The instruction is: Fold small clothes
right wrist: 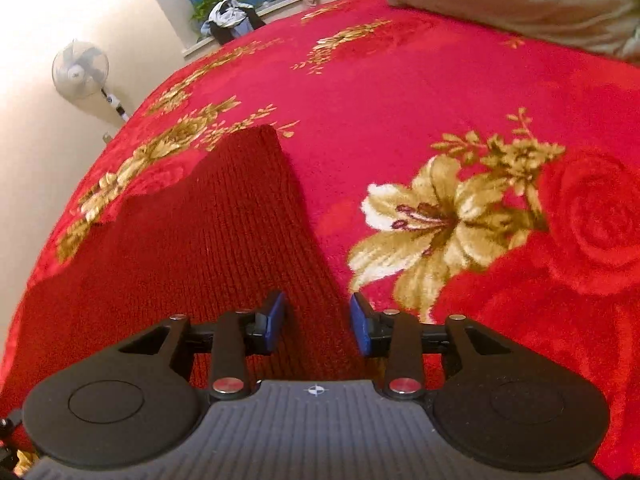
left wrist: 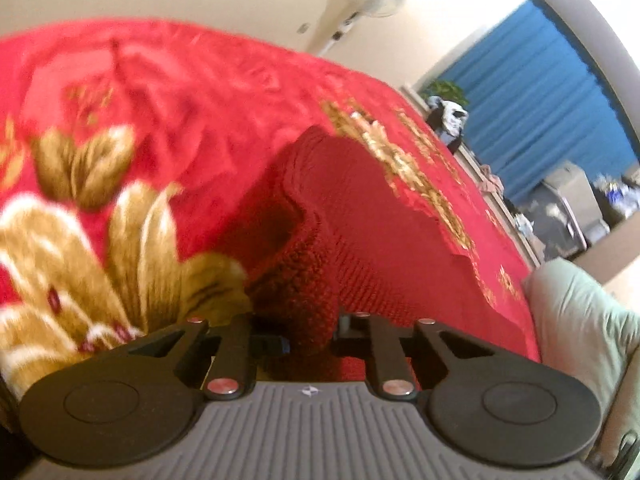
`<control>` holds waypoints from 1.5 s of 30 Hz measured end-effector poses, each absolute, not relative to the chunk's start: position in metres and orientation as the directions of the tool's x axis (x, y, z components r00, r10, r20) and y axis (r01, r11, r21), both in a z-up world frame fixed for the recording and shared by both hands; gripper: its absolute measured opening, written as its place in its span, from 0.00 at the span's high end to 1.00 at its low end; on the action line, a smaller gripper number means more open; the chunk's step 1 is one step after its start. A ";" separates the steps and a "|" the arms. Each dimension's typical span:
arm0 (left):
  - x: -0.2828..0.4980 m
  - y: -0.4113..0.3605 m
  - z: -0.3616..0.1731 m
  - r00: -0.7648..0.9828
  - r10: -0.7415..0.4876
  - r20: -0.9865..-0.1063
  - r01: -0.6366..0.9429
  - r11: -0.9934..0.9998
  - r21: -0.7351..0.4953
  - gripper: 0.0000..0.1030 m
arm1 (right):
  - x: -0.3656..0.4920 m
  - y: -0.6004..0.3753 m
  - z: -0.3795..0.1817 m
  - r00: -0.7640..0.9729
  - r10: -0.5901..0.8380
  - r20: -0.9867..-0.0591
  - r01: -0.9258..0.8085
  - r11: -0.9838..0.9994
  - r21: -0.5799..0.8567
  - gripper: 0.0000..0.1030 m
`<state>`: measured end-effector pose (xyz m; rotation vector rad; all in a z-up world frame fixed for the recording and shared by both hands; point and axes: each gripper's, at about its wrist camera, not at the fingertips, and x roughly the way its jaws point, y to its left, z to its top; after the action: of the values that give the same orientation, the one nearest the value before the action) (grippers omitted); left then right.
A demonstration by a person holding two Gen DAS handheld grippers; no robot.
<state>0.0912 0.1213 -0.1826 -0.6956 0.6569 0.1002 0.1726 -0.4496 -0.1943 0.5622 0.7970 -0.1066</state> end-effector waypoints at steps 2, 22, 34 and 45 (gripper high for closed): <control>0.086 0.120 -0.169 0.819 -0.120 -0.561 -0.256 0.799 -0.544 0.85 | 0.171 -0.450 -0.194 0.711 0.123 -0.692 0.294 0.842 0.453 0.84; 0.036 0.145 -0.125 0.740 0.016 -0.672 -0.333 0.877 -0.346 0.84 | 0.133 -0.416 -0.168 0.692 0.102 -0.715 0.249 0.896 0.368 0.78; 0.086 -0.063 -0.051 0.849 -0.083 -0.522 0.068 0.997 -0.047 0.85 | 0.128 -0.462 -0.147 0.839 0.111 -0.532 0.224 0.821 0.525 0.78; 0.090 -0.198 -0.136 0.506 -0.510 -0.695 0.558 0.808 -0.187 0.53 | 0.124 -0.468 -0.148 0.864 0.170 -0.474 0.173 0.784 0.596 0.68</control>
<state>0.0895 -0.1977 -0.1357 0.0637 0.8165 -0.6447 0.1239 -0.4683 -0.1481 0.6780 0.5389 -0.0012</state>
